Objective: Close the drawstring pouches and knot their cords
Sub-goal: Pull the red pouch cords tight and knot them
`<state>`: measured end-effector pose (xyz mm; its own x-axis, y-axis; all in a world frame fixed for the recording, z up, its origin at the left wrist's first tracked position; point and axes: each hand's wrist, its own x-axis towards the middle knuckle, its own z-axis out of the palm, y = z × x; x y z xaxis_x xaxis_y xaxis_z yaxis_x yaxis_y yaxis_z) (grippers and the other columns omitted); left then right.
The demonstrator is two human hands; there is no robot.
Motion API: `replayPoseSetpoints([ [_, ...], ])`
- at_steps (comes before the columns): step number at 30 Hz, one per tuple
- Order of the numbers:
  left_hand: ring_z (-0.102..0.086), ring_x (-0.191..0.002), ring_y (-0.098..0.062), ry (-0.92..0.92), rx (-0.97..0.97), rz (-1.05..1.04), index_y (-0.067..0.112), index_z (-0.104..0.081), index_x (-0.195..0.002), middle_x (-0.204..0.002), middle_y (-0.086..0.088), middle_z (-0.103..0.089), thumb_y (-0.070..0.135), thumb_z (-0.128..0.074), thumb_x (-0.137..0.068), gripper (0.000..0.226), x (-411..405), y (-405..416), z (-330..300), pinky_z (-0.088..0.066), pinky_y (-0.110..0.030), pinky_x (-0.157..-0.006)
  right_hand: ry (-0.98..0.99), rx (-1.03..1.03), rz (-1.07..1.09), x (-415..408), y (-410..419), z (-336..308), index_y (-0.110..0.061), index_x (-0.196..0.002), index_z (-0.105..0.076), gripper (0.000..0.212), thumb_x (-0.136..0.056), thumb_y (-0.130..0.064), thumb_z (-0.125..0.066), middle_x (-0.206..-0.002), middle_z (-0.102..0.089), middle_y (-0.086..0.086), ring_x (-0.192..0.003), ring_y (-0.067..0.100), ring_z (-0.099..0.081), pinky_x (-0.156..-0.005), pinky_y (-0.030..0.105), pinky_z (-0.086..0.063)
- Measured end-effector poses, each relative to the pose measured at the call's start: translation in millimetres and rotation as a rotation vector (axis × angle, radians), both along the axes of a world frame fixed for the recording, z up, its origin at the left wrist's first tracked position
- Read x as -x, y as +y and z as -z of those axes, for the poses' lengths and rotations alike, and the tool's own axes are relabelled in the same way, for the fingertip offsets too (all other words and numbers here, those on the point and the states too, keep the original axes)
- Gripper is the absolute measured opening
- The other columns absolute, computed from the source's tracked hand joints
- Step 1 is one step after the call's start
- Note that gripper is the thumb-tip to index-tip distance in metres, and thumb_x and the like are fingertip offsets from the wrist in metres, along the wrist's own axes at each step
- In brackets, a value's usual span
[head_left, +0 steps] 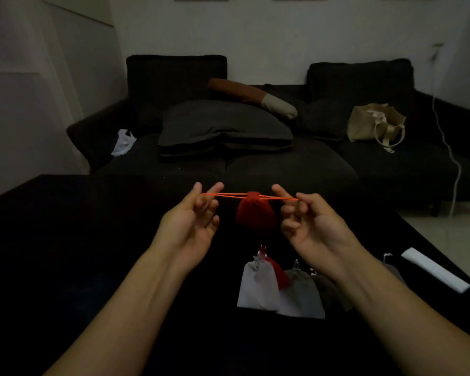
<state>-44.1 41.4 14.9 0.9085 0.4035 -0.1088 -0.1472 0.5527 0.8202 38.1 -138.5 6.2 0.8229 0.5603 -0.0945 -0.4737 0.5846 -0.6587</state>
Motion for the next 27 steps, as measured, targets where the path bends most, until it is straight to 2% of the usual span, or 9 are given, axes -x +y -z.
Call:
replayPoseSetpoints([
  [4,-0.060,-0.079,-0.008,-0.066,0.078,0.099,0.024,-0.042,-0.058,-0.110,0.002,-0.075,0.044,-0.041,-0.101,0.048,0,-9,1,-0.039,-0.024,-0.067,0.033,-0.078,-0.015,5,8,1,-0.013,-0.060,-0.050,0.038,-0.097,-0.021,-0.044,-0.075,-0.067,0.002,-0.047,0.005,-0.043,-0.042,0.016,-0.028],
  [9,-0.051,-0.059,-0.009,-0.046,-0.143,0.038,0.021,-0.052,-0.067,-0.063,0.005,-0.061,0.041,-0.045,-0.101,0.040,-2,-16,1,-0.037,-0.024,-0.061,-0.124,0.073,0.001,9,11,4,-0.015,-0.068,-0.043,0.035,-0.101,-0.028,-0.044,-0.058,-0.043,0.001,-0.045,0.009,-0.033,-0.044,0.020,-0.027],
  [13,-0.039,-0.051,-0.007,-0.061,-0.192,-0.072,0.018,-0.051,-0.065,-0.053,0.006,-0.045,0.038,-0.045,-0.102,0.042,-4,-23,3,-0.034,-0.022,-0.056,-0.288,0.183,0.079,10,12,-6,-0.013,-0.066,-0.044,0.037,-0.102,-0.021,-0.044,-0.056,-0.039,0.001,-0.044,0.008,-0.028,-0.043,0.019,-0.024],
  [15,-0.050,-0.057,-0.005,-0.081,-0.304,-0.058,0.018,-0.065,-0.070,-0.060,0.005,-0.058,0.037,-0.049,-0.099,0.038,-2,-26,2,-0.038,-0.023,-0.061,-0.351,0.241,0.088,11,9,-7,-0.013,-0.066,-0.045,0.038,-0.102,-0.022,-0.046,-0.057,-0.040,0.001,-0.046,0.008,-0.029,-0.044,0.019,-0.025],
  [17,-0.065,-0.076,-0.002,-0.118,-0.488,-0.001,0.022,-0.075,-0.090,-0.085,0.004,-0.076,0.036,-0.057,-0.091,0.023,4,-26,2,-0.044,-0.023,-0.073,-0.348,0.230,0.045,13,6,-5,-0.013,-0.067,-0.049,0.036,-0.101,-0.026,-0.048,-0.059,-0.045,0.001,-0.048,0.008,-0.033,-0.044,0.019,-0.029],
  [19,-0.069,-0.096,-0.003,-0.178,-0.584,0.084,0.021,-0.071,-0.110,-0.105,0.001,-0.077,0.021,-0.064,-0.084,0.027,7,-24,2,-0.050,-0.019,-0.078,-0.305,0.191,-0.014,17,4,-5,-0.013,-0.074,-0.056,0.027,-0.096,-0.027,-0.053,-0.064,-0.053,0.002,-0.051,0.008,-0.039,-0.046,0.019,-0.032],
  [22,-0.072,-0.098,-0.012,-0.224,-0.604,0.101,0.015,-0.061,-0.126,-0.108,-0.008,-0.076,0.003,-0.060,-0.092,0.036,8,-25,4,-0.054,-0.018,-0.075,-0.240,0.110,-0.077,24,8,-4,-0.008,-0.090,-0.066,0.012,-0.082,-0.015,-0.061,-0.075,-0.065,0.004,-0.057,0.006,-0.047,-0.049,0.016,-0.033],
  [25,-0.074,-0.090,-0.017,-0.197,-0.411,-0.017,0.019,-0.042,-0.139,-0.106,-0.009,-0.076,0.006,-0.057,-0.095,0.048,6,-29,5,-0.058,-0.024,-0.069,-0.189,0.083,-0.082,29,16,0,-0.006,-0.112,-0.059,0.035,-0.077,-0.004,-0.060,-0.085,-0.072,0.008,-0.061,0.007,-0.050,-0.049,0.014,-0.036],
  [27,-0.075,-0.080,-0.019,-0.169,-0.138,0.004,0.007,-0.045,-0.138,-0.107,-0.010,-0.075,0.010,-0.056,-0.096,0.043,5,-32,4,-0.059,-0.029,-0.059,-0.162,0.071,-0.081,31,22,4,-0.007,-0.123,-0.055,0.045,-0.079,-0.006,-0.061,-0.093,-0.074,0.008,-0.063,0.007,-0.052,-0.050,0.014,-0.039],
])
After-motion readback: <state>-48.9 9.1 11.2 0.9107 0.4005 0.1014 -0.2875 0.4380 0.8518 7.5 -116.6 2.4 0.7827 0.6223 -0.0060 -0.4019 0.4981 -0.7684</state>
